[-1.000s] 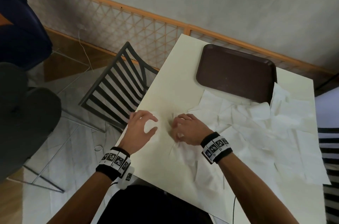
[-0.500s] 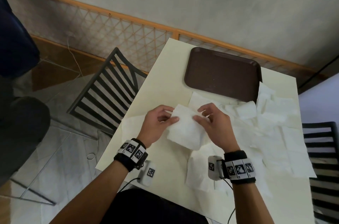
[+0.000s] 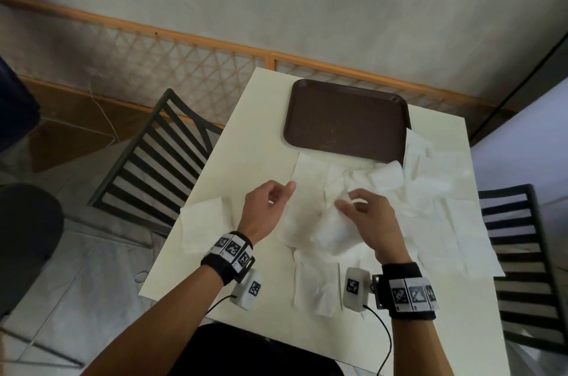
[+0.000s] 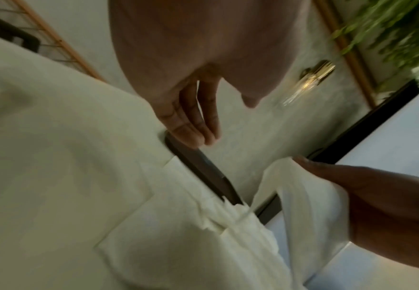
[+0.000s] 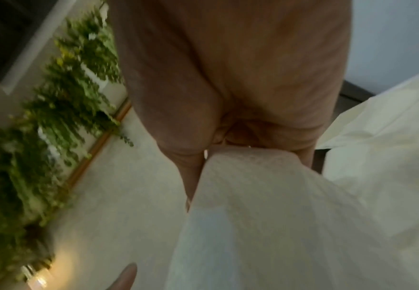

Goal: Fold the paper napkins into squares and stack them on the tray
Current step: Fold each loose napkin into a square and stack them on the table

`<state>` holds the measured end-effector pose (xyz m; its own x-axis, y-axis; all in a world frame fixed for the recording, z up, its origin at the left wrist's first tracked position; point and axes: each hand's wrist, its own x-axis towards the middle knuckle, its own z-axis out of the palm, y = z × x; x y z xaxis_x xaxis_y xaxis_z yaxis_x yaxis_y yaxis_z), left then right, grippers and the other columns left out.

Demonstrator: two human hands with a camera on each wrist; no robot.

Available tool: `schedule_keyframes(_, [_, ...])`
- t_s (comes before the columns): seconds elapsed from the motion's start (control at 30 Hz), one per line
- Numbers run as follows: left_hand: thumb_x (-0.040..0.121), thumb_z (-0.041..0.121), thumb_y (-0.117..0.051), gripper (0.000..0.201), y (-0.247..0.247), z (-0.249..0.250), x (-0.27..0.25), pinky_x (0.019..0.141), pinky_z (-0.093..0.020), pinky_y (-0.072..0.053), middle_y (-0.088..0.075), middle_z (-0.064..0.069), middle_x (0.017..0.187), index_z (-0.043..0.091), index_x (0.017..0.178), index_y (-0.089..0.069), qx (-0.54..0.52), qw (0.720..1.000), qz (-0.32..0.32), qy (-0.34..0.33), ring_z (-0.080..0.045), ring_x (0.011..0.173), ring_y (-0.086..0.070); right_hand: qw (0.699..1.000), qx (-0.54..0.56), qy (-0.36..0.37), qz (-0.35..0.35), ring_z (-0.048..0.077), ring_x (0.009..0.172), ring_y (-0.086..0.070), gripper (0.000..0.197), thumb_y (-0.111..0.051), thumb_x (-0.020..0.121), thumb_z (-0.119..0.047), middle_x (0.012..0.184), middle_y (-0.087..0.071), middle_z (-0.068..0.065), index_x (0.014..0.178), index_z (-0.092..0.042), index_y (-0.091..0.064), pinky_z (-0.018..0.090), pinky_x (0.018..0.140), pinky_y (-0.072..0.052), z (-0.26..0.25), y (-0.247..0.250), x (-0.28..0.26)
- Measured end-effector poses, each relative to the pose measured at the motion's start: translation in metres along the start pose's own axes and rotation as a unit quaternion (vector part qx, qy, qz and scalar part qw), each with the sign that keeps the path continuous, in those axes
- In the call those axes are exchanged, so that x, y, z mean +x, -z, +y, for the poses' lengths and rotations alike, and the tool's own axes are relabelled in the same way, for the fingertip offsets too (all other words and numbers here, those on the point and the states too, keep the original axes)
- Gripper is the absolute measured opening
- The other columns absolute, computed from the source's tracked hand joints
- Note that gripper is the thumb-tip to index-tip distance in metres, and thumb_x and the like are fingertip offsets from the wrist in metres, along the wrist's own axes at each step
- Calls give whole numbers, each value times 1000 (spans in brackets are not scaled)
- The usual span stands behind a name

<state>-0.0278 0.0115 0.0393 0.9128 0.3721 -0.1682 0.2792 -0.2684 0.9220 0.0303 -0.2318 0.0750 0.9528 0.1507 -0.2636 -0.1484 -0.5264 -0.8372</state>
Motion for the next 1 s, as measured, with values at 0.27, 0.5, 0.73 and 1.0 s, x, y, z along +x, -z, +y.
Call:
schedule_keyframes(0.27, [101,55,-68,46,-10,46,-2,87,-36,-64,-81,-12,106,12,115,-76,-200,962,-156,105,-25,93,-77,993,105,52,13,29,87,-79,3,-72,106,-26,96,-84,4,109,-26,-71,40,72,-60,-31,0,-4])
schedule_keyframes(0.5, [82,56,-88,43,-37,6,1,112,-43,-50,-65,11,121,26,108,-73,10,991,-117,70,-17,125,-59,996,-42,-1,79,23,93,-67,25,-85,93,-37,103,-62,-4,85,-28,-63,34,83,-53,14,-23,-5])
schedule_keyframes(0.73, [95,31,-83,30,7,58,-11,98,-47,-63,-81,-5,113,12,116,-72,-137,982,-126,-20,-24,108,-78,979,164,115,-27,23,72,-44,28,-80,102,-24,69,-48,23,95,-6,-61,34,70,-50,-40,-5,-18])
schedule_keyframes(1.0, [92,15,-84,52,62,94,-21,103,-55,-60,-81,-10,118,16,139,-63,-196,971,-132,-20,-31,113,-77,949,249,180,-68,31,89,-71,12,-73,105,-11,93,-76,21,115,-9,-80,57,84,-60,-78,-18,-17])
